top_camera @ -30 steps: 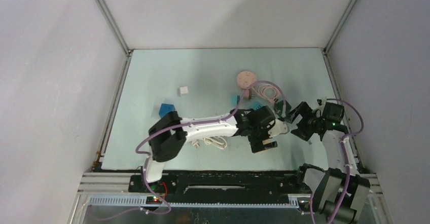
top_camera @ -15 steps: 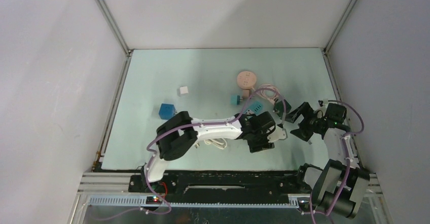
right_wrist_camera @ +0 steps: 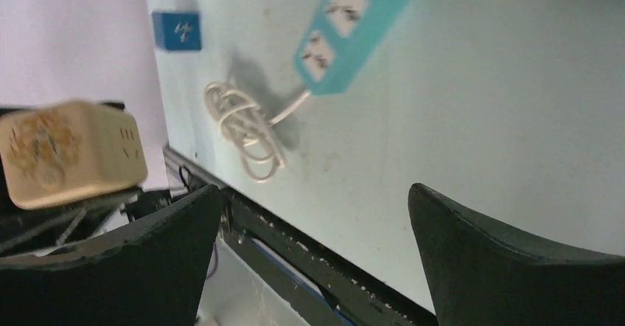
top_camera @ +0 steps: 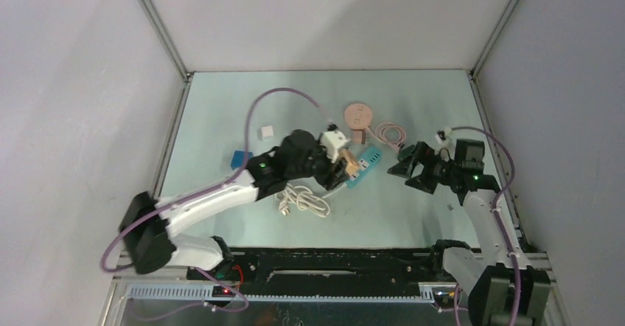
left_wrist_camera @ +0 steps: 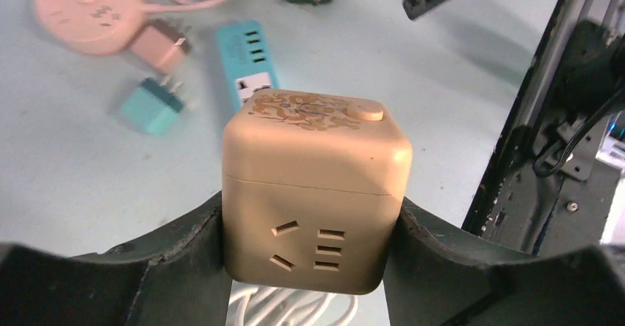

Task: Insert the plug
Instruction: Pick up the plug from the center of the board.

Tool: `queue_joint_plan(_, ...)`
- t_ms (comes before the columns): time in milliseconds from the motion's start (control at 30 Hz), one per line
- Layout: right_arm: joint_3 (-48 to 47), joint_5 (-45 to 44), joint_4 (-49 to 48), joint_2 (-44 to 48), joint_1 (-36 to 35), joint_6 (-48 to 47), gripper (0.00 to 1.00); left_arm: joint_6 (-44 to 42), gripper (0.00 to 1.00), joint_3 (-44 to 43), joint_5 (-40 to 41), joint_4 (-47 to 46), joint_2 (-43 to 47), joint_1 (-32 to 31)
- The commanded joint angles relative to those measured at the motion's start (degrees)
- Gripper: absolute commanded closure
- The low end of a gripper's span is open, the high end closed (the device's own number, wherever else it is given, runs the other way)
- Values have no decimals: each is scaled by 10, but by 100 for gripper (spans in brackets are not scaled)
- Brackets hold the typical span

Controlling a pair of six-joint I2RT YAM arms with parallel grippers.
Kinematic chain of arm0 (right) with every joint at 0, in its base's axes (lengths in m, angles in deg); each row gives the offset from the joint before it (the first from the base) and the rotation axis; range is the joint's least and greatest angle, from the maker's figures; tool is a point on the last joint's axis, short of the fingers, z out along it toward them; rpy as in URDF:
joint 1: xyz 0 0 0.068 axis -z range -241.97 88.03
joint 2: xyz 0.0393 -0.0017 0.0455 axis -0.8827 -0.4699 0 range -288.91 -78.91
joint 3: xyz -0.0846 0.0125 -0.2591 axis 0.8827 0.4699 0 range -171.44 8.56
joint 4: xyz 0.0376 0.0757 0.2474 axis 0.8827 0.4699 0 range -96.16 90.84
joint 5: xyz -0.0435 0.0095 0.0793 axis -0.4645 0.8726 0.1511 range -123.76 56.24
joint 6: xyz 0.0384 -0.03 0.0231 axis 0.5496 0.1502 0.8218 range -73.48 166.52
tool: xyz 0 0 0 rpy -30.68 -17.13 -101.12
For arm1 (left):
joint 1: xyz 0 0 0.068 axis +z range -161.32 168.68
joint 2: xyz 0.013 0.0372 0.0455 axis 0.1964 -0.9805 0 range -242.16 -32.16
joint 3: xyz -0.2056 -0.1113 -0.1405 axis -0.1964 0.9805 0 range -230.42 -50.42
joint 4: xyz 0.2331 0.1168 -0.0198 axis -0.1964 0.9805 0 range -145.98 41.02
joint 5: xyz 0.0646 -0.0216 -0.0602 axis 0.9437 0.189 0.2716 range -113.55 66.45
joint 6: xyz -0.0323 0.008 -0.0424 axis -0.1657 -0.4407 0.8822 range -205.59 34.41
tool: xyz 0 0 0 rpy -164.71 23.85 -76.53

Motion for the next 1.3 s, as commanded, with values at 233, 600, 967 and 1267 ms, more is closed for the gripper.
queue_joint_plan(233,-178,-17,-68,-56,-277,57,0,15,70,129,73,3,215,21)
queue_joint_plan(600,-254,-24,-107,-184,-419,102,0,-17,72,162,76,-14,247,20)
queue_joint_plan(967,-294,-14,-139,-269,-474,124,5,-37,72,165,60,-5,245,11)
queue_joint_plan(1267,-293,34,-167,-301,-478,138,93,-43,46,172,88,-2,261,6)
